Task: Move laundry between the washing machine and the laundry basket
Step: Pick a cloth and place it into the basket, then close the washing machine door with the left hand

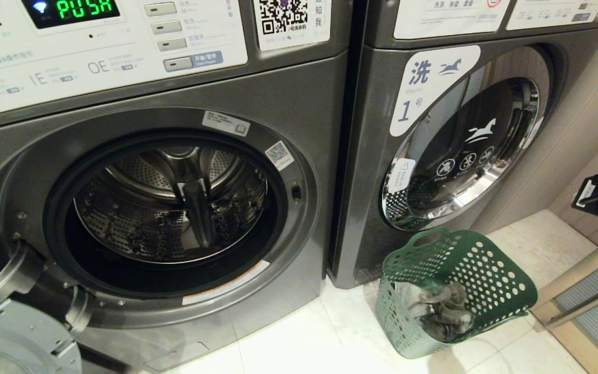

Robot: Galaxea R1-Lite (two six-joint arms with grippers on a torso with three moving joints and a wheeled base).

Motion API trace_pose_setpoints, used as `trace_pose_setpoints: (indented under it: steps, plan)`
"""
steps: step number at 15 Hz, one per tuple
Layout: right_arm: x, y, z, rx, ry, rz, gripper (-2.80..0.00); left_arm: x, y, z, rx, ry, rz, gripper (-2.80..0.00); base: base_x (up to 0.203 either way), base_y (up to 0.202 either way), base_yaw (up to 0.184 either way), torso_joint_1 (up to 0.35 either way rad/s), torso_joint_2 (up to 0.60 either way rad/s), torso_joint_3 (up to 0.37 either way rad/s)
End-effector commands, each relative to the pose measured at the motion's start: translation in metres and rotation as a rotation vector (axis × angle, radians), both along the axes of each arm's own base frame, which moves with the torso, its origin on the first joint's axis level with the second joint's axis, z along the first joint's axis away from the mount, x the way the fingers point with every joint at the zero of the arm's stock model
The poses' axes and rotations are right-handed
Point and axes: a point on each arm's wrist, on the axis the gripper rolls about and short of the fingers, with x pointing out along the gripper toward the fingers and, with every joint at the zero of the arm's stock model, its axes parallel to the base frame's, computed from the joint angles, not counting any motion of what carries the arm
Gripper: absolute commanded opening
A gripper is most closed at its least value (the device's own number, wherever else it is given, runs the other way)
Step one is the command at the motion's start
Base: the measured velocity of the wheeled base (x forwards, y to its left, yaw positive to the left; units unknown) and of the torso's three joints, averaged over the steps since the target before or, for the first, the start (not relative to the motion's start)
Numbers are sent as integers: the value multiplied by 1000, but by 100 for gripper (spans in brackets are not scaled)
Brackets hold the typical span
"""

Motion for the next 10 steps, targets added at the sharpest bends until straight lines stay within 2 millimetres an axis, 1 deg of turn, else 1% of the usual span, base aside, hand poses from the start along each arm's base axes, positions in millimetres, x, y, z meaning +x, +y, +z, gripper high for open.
trace_pose_setpoints:
  steps: [1, 2, 3, 4, 5, 6, 8, 10]
  plan:
    - [-2, 0, 2, 1, -4, -1, 0, 0, 0, 0, 0, 1, 0, -280, 0, 0, 0, 0, 0, 0]
    - [-5, 1, 5, 1, -15, 1, 0, 0, 0, 0, 0, 1, 0, -280, 0, 0, 0, 0, 0, 0]
    - [-12, 3, 12, 1, -41, 14, 0, 0, 0, 0, 0, 1, 0, -280, 0, 0, 0, 0, 0, 0]
    - [-21, 6, 16, 8, -54, 50, 0, 0, 0, 0, 0, 1, 0, -280, 0, 0, 0, 0, 0, 0]
    - [-36, 12, 23, 17, -67, 115, 0, 0, 0, 0, 0, 1, 0, -280, 0, 0, 0, 0, 0, 0]
    - [-54, 19, 27, 22, -67, 187, 0, 0, 0, 0, 0, 1, 0, -280, 0, 0, 0, 0, 0, 0]
    - [-99, 37, 26, 18, -56, 356, 0, 0, 0, 0, 0, 1, 0, -280, 0, 0, 0, 0, 0, 0]
    - [-142, 62, 15, 4, -55, 561, 0, 0, 0, 0, 0, 1, 0, -280, 0, 0, 0, 0, 0, 0]
